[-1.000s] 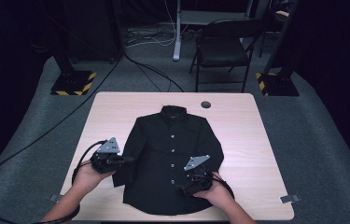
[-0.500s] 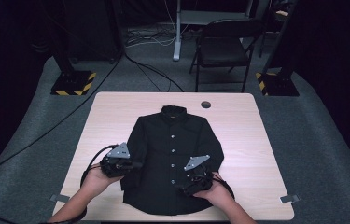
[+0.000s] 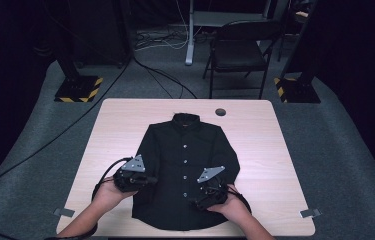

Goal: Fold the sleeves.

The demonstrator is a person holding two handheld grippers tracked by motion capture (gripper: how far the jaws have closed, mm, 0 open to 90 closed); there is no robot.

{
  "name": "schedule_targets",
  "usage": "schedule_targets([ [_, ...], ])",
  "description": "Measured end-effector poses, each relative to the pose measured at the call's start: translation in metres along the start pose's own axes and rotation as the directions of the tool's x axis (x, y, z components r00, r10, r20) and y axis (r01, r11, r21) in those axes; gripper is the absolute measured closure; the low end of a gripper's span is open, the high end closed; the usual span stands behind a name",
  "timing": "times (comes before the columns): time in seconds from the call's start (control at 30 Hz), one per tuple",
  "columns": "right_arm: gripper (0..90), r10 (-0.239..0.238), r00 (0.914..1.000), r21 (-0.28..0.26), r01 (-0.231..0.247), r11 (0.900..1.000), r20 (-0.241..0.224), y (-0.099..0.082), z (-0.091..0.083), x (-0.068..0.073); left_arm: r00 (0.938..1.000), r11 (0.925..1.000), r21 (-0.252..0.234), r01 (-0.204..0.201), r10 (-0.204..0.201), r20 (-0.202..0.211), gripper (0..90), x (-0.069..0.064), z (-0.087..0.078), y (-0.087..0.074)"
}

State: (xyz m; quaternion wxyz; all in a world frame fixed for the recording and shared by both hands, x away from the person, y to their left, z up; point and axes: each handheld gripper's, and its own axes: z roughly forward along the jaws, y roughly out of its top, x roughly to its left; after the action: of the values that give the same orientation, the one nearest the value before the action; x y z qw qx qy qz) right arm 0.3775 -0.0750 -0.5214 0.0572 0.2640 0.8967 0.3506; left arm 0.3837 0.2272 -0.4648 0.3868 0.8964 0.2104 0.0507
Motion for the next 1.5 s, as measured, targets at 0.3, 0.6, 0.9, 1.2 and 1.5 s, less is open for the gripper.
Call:
schedule_targets([
  [0.3, 16.0, 0.003, 1.0000, 0.001, -0.003, 1.0000, -0.002, 0.000, 0.000, 0.000, 0.9996, 0.9999, -0.002, 0.013, -0.013, 0.024, 88.4, 0.002, 0.010, 0.004],
  [0.6, 16.0, 0.004, 1.0000, 0.000, -0.004, 1.0000, -0.003, 0.000, 0.000, 0.000, 0.9980, 0.9996, -0.014, 0.023, -0.022, 0.059, 78.3, -0.001, 0.019, 0.010],
  [0.9, 16.0, 0.002, 1.0000, 0.002, -0.002, 1.0000, -0.003, 0.000, 0.000, 0.000, 0.9941, 0.9974, -0.033, 0.064, -0.061, 0.090, 49.0, -0.002, 0.033, 0.015],
  [1.2, 20.7, -0.004, 1.0000, 0.008, 0.004, 1.0000, 0.007, 0.002, -0.005, -0.002, 0.9915, 0.9960, -0.073, 0.051, -0.042, 0.123, 31.4, -0.009, 0.043, 0.020],
  [1.5, 20.8, -0.003, 0.9993, -0.085, 0.006, 0.9964, 0.037, 0.006, -0.021, -0.006, 0.9937, 0.9970, -0.071, 0.031, -0.023, 0.109, 29.0, -0.009, 0.054, 0.021],
])
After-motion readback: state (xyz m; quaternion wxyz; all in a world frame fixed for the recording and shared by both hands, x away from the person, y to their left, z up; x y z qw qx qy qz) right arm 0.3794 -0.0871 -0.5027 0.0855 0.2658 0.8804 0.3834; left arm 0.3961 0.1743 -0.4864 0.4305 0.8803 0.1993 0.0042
